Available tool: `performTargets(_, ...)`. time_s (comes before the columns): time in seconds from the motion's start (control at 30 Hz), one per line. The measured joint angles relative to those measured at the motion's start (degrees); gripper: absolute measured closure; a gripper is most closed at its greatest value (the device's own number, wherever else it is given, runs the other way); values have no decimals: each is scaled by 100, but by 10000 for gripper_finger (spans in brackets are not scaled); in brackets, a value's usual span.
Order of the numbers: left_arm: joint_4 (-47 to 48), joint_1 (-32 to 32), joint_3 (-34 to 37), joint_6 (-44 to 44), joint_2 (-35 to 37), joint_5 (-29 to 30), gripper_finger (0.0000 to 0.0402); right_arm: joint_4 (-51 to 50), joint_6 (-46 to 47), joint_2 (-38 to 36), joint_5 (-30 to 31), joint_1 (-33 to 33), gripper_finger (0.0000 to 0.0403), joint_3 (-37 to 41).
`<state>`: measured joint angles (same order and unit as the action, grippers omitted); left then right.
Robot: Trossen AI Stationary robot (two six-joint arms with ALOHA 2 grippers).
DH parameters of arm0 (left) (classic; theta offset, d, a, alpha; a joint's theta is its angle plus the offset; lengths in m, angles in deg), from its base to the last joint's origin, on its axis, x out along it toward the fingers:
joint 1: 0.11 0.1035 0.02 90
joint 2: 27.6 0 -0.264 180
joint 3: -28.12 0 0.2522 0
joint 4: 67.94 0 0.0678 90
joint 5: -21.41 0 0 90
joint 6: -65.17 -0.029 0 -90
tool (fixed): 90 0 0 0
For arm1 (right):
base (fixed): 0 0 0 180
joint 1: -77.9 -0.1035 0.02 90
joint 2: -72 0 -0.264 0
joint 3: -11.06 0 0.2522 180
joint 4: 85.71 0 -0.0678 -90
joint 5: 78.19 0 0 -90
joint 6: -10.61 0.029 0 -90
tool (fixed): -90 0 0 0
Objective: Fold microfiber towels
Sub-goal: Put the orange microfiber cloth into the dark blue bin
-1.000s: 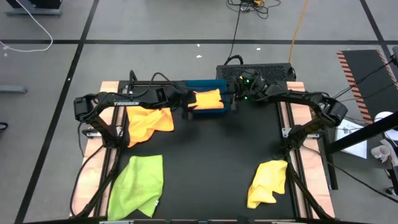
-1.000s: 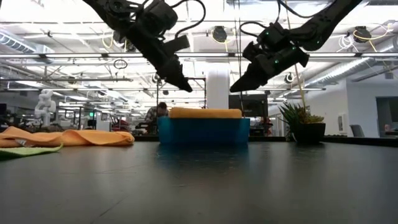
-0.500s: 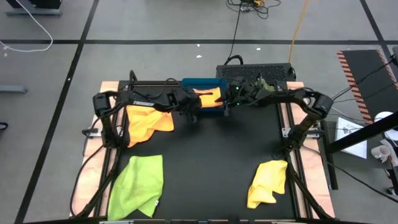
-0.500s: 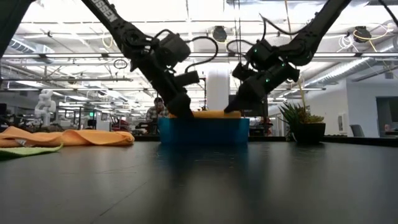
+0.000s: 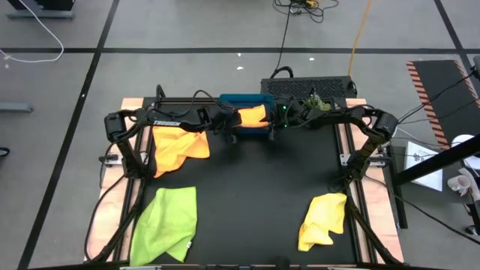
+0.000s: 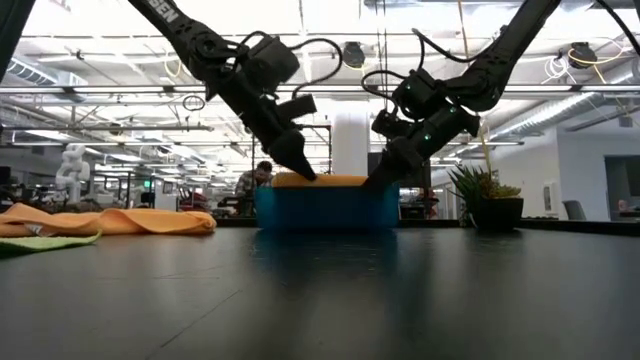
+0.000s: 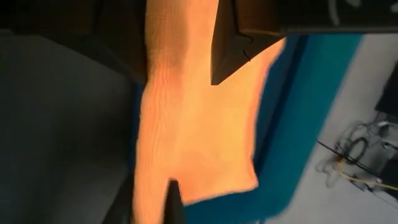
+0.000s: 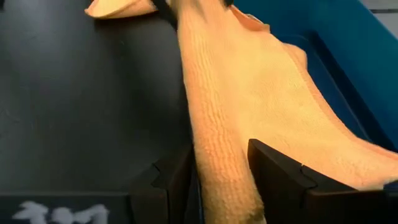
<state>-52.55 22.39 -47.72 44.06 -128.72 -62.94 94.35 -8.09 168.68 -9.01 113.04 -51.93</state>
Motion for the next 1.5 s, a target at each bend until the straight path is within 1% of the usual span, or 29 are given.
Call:
performTargets(0.13,44,-2,-4,-199,16,7,240,0,-41,0,-7,0,265,0)
performTargets(0.27,349,-2,-2,-423,14,-39,252,-42,-41,0,-26,-2,289,0)
performTargets(0.37,594,-13,-2,-429,11,-41,254,-46,-41,-2,-41,-2,307,0)
performTargets(0.47,750,-13,-2,-477,11,108,262,-46,-50,-2,-46,-2,324,0)
performTargets(0.53,810,-13,-2,-518,11,175,280,-42,-45,-2,-51,-2,336,0)
performTargets(0.7,816,-17,-2,-515,11,119,351,-54,-41,-9,-70,-2,356,0)
performTargets(0.8,835,-20,-2,-475,11,84,385,-62,41,-9,-75,-2,355,0)
performTargets(0.87,840,-20,-2,-435,10,31,393,-79,49,-9,-178,0,349,0)
performTargets(0.9,838,-19,-2,-426,11,-8,392,-79,68,-9,-244,4,344,0)
performTargets(0.97,817,-15,0,-426,9,-55,377,-76,150,-9,-300,4,334,0)
performTargets(1.13,784,-13,-2,-380,9,42,315,-116,162,-9,-322,2,309,0)
performTargets(1.23,784,-13,-2,-360,9,50,289,-160,160,-19,-359,4,296,0)
performTargets(1.3,782,-13,-2,-358,10,57,277,-230,157,-42,-480,3,289,0)
performTargets(1.5,777,-13,-2,-354,9,59,259,-354,217,-208,-487,2,275,0)
